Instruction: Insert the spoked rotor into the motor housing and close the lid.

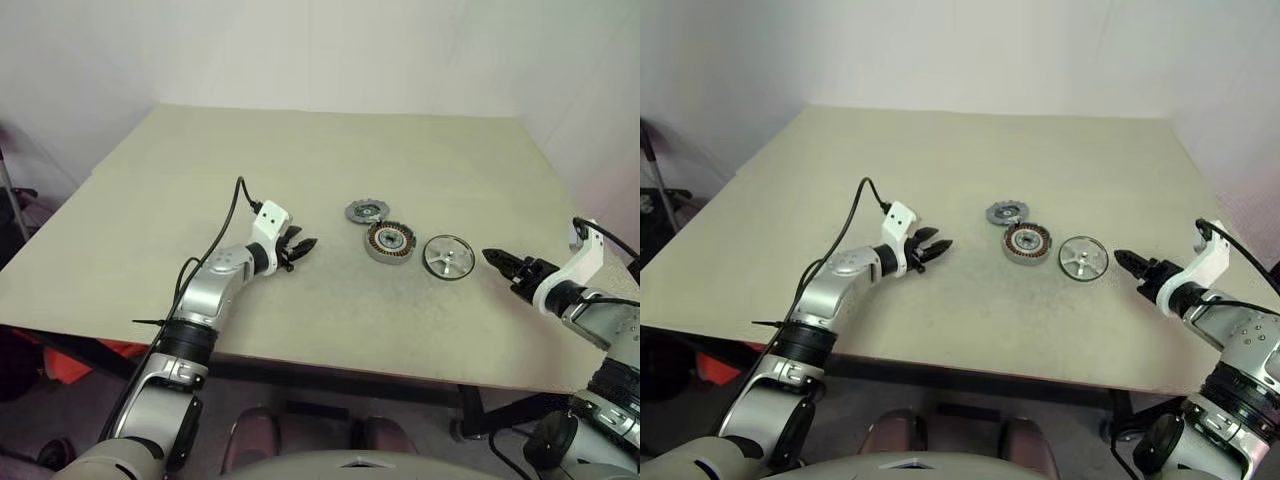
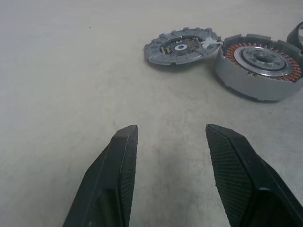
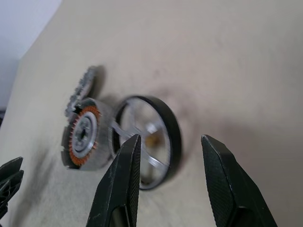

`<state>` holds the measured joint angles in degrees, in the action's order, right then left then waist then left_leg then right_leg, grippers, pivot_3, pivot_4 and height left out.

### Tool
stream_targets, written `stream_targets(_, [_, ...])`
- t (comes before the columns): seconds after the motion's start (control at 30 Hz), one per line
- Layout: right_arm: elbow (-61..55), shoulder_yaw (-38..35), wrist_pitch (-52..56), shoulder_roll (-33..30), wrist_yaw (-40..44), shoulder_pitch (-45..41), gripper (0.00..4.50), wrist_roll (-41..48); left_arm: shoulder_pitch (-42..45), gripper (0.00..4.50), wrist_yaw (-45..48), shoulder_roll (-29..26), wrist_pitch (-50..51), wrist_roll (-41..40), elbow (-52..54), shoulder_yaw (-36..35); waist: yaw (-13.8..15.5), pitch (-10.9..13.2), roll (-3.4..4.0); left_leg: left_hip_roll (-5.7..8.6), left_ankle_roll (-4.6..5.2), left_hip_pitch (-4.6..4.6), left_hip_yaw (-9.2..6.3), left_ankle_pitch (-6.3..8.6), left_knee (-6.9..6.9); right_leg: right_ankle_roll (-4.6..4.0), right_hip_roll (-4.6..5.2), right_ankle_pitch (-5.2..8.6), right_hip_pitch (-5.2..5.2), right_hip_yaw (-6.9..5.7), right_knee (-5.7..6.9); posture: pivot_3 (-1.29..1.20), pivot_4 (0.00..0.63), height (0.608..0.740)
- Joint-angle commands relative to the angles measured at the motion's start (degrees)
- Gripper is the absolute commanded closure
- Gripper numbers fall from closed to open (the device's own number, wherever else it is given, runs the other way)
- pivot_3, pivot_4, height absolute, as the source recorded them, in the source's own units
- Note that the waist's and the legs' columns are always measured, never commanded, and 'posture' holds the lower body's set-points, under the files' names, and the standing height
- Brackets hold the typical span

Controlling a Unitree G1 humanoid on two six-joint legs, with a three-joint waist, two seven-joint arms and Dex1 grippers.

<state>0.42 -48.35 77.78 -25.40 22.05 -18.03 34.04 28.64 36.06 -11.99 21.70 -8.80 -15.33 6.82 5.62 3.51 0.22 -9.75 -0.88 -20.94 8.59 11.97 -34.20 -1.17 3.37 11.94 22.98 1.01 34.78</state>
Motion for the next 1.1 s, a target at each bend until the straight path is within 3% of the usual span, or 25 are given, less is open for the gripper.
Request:
stream_targets(0.03, [2.7, -1.6, -2.2, 0.7, -0.5, 1.1, 2.28, 1.5, 1.2, 2.07, 0.7, -0.5, -0.9, 0.1, 0.9, 0.2, 0.0, 0.0, 0.01, 0.00, 0.00, 0.00, 0.00, 0.00, 0.00, 0.00, 0.00, 0.00, 0.00, 0.00, -0.01, 0.00, 0.000, 0.740])
stream_targets(0.37, [6.7, 1.0, -7.0, 5.3, -2.1, -0.9, 2.28, 4.1, 1.3, 2.07, 0.7, -0.9, -1.0, 0.6, 0.7, 0.2, -0.5, 0.0, 0.05, -0.07, -0.16, 0.26, -0.01, -0.10, 0.02, 0.02, 0.00, 0.00, -0.07, -0.04, 0.01, 0.00, 0.000, 0.740])
stream_targets(0.83, [7.6, 6.3, -8.3, 6.5, -3.4, -4.0, 2.28, 6.4, 0.7, 2.07, -0.1, -1.3, -0.9, 1.2, 0.9, -0.3, -0.7, 0.0, 0.07, -0.11, -0.22, 0.14, 0.02, -0.14, 0.18, -0.18, 0.00, -0.10, 0.06, -0.23, -0.02, 0.00, 0.000, 0.740])
stream_targets(0.93, [7.8, 7.3, -8.7, 6.8, -4.1, -4.1, 2.89, 6.5, 0.9, 2.07, -0.3, -1.3, -1.1, 1.2, 0.5, -0.4, -0.4, 0.0, 0.07, -0.13, -0.21, 0.08, 0.03, -0.13, 0.18, -0.18, 0.01, -0.10, 0.06, -0.31, -0.05, 0.00, 0.000, 0.740])
stream_targets(1.07, [8.3, 7.8, -9.5, 6.5, -5.2, -4.6, 4.08, 7.3, 1.1, 2.07, -0.5, -1.1, -1.3, 1.2, 0.1, -0.3, -0.2, 0.0, 0.06, -0.13, -0.21, 0.16, 0.03, -0.14, 0.17, -0.17, 0.03, -0.10, -0.02, -0.32, -0.05, 0.00, 0.000, 0.740])
stream_targets(1.1, [8.5, 7.8, -9.8, 6.4, -5.5, -4.8, 4.08, 7.6, 1.0, 2.07, -0.5, -1.1, -1.4, 1.2, 0.0, -0.3, -0.1, 0.0, 0.06, -0.13, -0.23, 0.18, 0.03, -0.15, 0.17, -0.16, 0.04, -0.09, -0.05, -0.33, -0.05, 0.00, 0.000, 0.740])
